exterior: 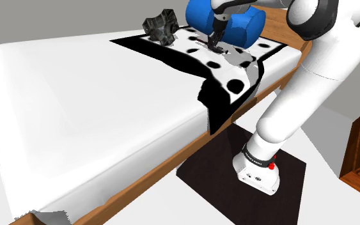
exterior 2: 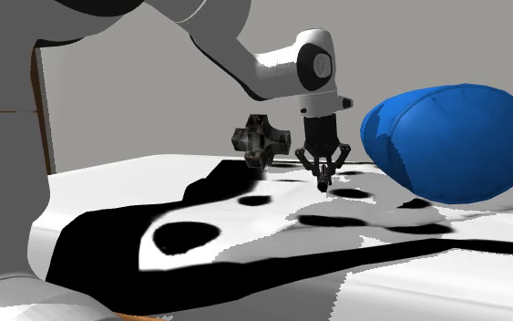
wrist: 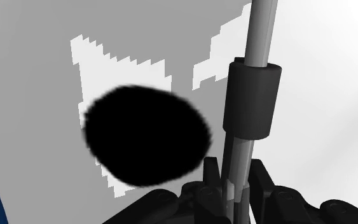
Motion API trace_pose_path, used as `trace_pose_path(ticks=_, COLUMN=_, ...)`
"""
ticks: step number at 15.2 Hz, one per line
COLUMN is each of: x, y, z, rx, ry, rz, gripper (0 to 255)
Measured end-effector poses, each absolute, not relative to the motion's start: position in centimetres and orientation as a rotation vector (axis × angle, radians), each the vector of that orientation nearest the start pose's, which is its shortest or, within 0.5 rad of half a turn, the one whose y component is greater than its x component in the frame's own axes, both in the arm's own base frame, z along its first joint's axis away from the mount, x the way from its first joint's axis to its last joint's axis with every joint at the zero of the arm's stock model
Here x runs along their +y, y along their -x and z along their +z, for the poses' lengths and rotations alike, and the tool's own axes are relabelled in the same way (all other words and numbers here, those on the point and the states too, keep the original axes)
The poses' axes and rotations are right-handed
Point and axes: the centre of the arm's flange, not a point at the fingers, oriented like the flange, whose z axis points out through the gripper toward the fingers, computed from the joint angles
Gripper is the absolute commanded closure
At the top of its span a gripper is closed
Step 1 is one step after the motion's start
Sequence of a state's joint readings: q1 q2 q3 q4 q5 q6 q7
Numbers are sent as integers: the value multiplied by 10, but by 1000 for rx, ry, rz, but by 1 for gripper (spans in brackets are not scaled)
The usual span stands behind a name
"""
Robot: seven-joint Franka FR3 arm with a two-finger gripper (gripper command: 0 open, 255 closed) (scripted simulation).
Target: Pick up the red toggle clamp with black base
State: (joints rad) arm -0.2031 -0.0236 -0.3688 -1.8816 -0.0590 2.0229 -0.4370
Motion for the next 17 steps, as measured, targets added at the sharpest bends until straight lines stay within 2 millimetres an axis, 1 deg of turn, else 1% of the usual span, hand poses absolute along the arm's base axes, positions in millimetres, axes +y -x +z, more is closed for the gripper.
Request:
trace_pose_path(ticks=2, x=-314, y=-478, z=529, rx=185, ry=3250, rz=-197, gripper=255)
trace_pose_path(ticks=4, x=-313, y=-477, z=536, rx=185, ry=3250, rz=-196, gripper=255)
trace_pose_path(ticks=10, x=-313, y=-479, z=564, rx=185, ry=3250, rz=-196, gripper=255)
trace_pose_path(ticks=17, x=-313, y=-477, z=603, rx=185, ry=3250, rz=-196, gripper=255)
